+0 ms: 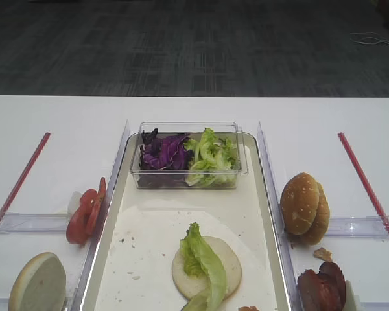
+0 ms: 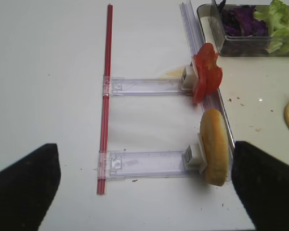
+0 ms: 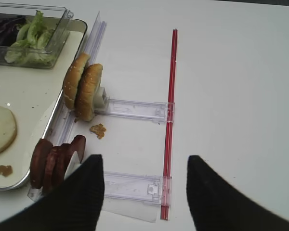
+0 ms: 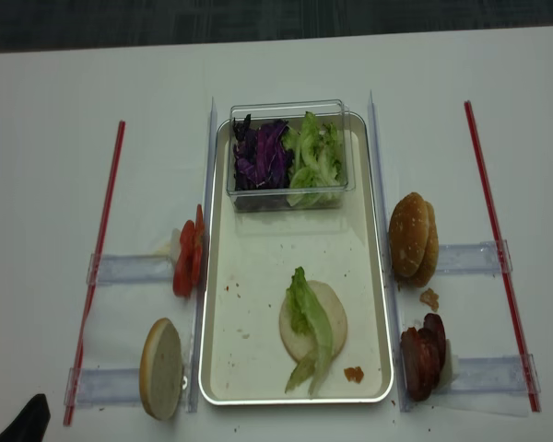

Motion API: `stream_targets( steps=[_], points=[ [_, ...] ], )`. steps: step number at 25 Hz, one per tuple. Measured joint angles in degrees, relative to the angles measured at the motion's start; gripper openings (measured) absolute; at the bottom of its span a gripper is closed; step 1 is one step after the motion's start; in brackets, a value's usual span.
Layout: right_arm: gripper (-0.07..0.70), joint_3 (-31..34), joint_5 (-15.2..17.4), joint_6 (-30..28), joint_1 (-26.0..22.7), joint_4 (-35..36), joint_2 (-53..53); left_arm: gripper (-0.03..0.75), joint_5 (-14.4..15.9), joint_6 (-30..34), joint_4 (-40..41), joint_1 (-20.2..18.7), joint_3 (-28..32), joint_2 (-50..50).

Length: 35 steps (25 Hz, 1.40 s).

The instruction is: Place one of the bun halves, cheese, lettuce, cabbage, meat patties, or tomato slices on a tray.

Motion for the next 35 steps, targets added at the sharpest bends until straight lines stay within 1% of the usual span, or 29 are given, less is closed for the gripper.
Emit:
stream_targets(
  steps=[35],
  points=[
    [0.434,0.00,0.00,0.26,0.00,-0.23,0.00,0.671,0.00,0.00,0.00,0.00,0.00,0.00]
  ],
)
